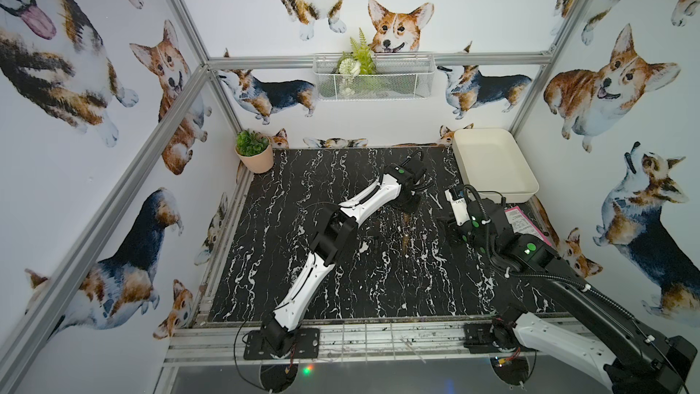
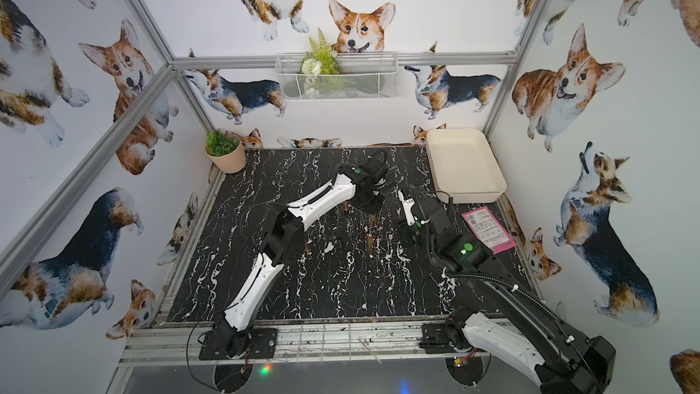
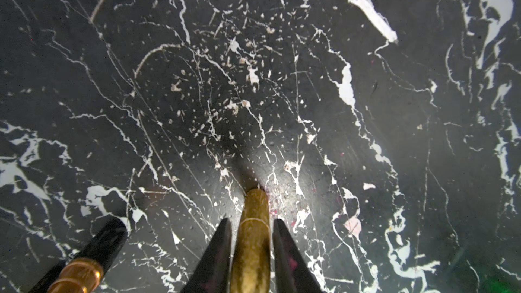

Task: Open the lipstick cap
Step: Pick up the lipstick at the center of the board.

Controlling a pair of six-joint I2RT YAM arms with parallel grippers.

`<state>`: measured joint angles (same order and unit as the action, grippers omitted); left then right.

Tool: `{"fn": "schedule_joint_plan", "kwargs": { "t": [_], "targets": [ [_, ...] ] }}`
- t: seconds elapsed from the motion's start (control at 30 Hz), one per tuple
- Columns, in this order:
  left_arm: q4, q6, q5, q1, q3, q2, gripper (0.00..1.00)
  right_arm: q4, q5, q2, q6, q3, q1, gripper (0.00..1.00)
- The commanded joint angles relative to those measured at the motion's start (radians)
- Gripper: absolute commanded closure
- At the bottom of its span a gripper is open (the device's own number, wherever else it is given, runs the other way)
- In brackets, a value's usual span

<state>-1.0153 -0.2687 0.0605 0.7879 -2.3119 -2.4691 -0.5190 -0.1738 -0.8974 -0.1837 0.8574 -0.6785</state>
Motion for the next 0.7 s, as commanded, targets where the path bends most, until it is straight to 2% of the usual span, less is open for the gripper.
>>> {"fn": "schedule_joint_plan", "kwargs": {
  "t": [0.0,0.13,0.53,0.67],
  "targets": [
    [-0.020,0.004,-0.008,0.001,-0.003,0.005,0.75,0.032,0.002,-0.001,0.006,0.007,0.000,0.54],
    [-0.029,0.006,-0.009,0.001,0.002,0.011,0.83,0.034,0.005,-0.003,0.007,0.004,0.000,0.54],
    [-0.029,0.010,-0.018,0.001,0.017,0.043,0.88,0.038,0.005,-0.002,0.005,-0.003,0.000,0.54],
    [-0.074,0.016,0.034,-0.012,-0.004,0.079,0.88,0.042,0.008,-0.004,0.006,-0.011,0.000,0.54]
  ]
}}
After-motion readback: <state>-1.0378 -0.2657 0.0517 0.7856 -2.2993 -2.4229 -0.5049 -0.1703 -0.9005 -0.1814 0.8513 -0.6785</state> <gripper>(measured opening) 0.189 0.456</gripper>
